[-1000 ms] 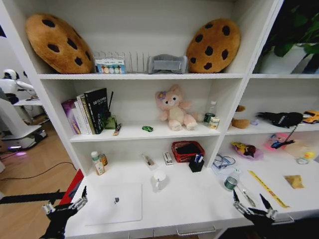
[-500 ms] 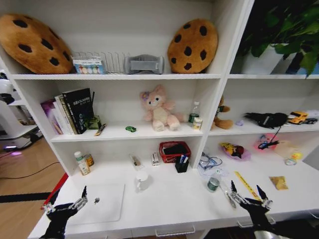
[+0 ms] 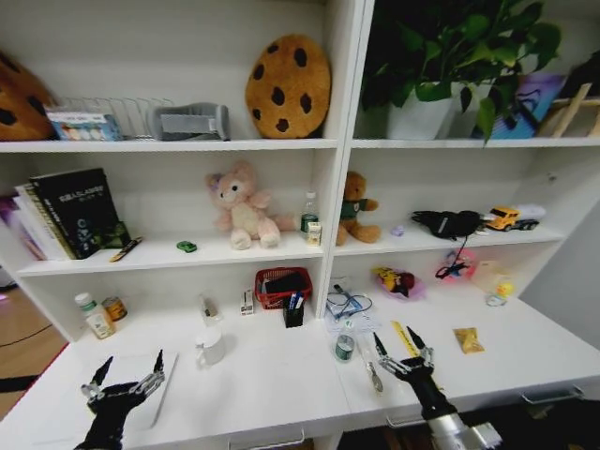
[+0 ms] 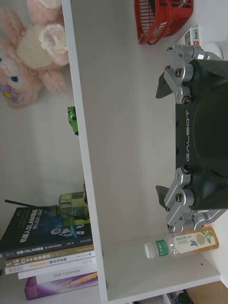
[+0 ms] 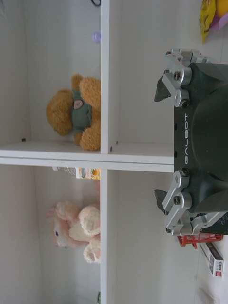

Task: Organize the objects on the table.

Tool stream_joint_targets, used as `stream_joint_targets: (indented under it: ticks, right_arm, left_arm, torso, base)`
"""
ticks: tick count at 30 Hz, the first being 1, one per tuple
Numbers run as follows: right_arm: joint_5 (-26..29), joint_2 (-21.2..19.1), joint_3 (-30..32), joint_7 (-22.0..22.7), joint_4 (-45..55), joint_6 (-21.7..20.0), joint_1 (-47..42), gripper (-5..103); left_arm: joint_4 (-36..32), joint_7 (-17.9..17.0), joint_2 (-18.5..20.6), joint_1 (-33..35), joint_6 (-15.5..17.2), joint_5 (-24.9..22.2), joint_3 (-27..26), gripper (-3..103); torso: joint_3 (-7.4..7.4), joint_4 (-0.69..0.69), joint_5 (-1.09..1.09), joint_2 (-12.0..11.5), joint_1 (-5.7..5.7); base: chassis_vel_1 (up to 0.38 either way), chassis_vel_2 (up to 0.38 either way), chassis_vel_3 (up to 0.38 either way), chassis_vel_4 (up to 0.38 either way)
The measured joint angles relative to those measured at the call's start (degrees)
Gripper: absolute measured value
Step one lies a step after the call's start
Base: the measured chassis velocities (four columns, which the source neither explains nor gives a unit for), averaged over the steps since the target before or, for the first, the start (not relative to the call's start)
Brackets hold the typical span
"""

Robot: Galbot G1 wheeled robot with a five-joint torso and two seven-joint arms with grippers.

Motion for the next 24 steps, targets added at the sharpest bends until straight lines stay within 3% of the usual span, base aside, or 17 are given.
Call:
stream_joint_targets:
  ticks: [6,12,20,21,23,24]
  right_arm:
    - [-1.99,-3.69,-3.45,0.16,-4.45,-3.73,4.42,100]
    - [-4.15,-3.93,-4.83,0.57,-7.52,-5.52,5.62,101]
    - [-4.78,-3.14,-5.95,0.65,-8.61,-5.84,6.96,69]
    - [-4.78,-3.14,-5.95,0.65,-8.61,-5.84,6.96,69]
    - [-4.48,-3.33,-6.12,0.56,-8.64,-6.09,7.57,58]
    - [-4.48,-3.33,-6.12,0.56,-8.64,-6.09,7.57,58]
  left_arm:
    - [0.00,-0.02,0.00,0.00,0.00,0.00,-0.02,100]
    - [0.00,-0.01,-0.01,0.00,0.00,0.00,-0.01,100]
    - [0.00,-0.01,-0.02,0.00,0.00,0.00,0.00,100]
    - [0.00,-0.01,-0.02,0.00,0.00,0.00,0.00,100]
    - [0.00,-0.01,-0.02,0.00,0.00,0.00,0.00,100]
    - [0.00,-0.01,-0.02,0.00,0.00,0.00,0.00,100]
  torso:
    - [0.00,0.03,0.03,0.00,0.00]
    - [0.00,0.01,0.03,0.00,0.00]
    - [0.00,0.02,0.03,0.00,-0.01]
    - [0.00,0.02,0.03,0.00,-0.01]
    - [0.00,0.02,0.02,0.00,-0.01]
    - [0.00,0.02,0.02,0.00,-0.01]
  base:
    - [0.043,0.075,-0.013,-0.031]
    - [0.000,0.000,0.000,0.000]
    - [-0.002,-0.007,0.000,0.002]
    - [0.000,0.000,0.000,0.000]
    - [0.000,0.000,0.000,0.000]
    - [0.000,0.000,0.000,0.000]
